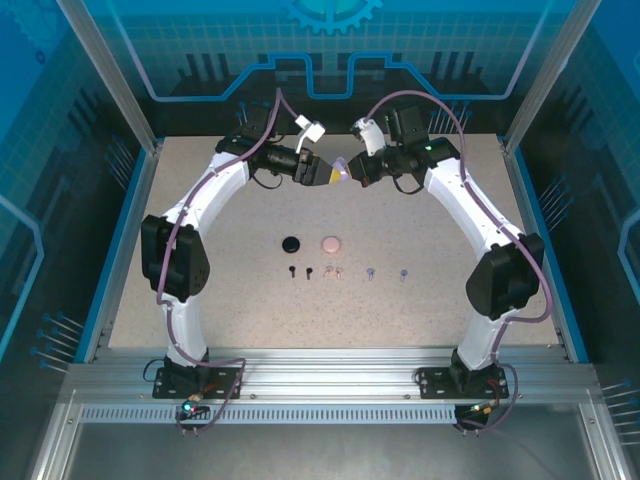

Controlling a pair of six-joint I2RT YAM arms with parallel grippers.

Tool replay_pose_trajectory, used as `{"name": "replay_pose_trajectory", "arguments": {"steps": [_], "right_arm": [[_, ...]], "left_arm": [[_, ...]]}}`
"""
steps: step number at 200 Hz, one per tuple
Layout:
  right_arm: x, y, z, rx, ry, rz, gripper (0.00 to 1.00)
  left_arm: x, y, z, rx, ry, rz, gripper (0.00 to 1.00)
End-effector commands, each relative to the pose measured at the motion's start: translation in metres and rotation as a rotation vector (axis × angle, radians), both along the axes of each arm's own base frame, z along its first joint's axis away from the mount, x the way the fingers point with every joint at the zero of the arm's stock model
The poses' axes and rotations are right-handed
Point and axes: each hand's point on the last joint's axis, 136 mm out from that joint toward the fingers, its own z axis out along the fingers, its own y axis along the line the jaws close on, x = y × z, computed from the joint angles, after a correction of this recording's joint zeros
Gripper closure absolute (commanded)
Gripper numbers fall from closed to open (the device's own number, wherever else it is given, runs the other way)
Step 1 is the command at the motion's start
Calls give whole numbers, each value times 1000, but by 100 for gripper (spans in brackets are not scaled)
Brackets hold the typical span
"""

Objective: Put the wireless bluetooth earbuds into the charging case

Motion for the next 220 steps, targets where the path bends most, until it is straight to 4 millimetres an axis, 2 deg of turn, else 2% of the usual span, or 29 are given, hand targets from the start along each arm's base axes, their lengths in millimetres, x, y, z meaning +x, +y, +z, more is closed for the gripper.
{"name": "replay_pose_trajectory", "arguments": {"steps": [1, 129, 164, 220], "right_arm": [[-2, 11, 4, 4, -3, 38, 100], [-1, 16, 5, 2, -4, 46, 100], [-2, 18, 6, 5, -4, 51, 100], [-2, 20, 6, 7, -4, 56, 100]], "left_arm": [[-2, -5, 1, -18, 1, -39, 29], [-2, -6, -4, -11, 6, -46, 52], [-1, -7, -2, -14, -2, -45, 54], [-1, -8, -3, -19, 1, -49, 66]]}}
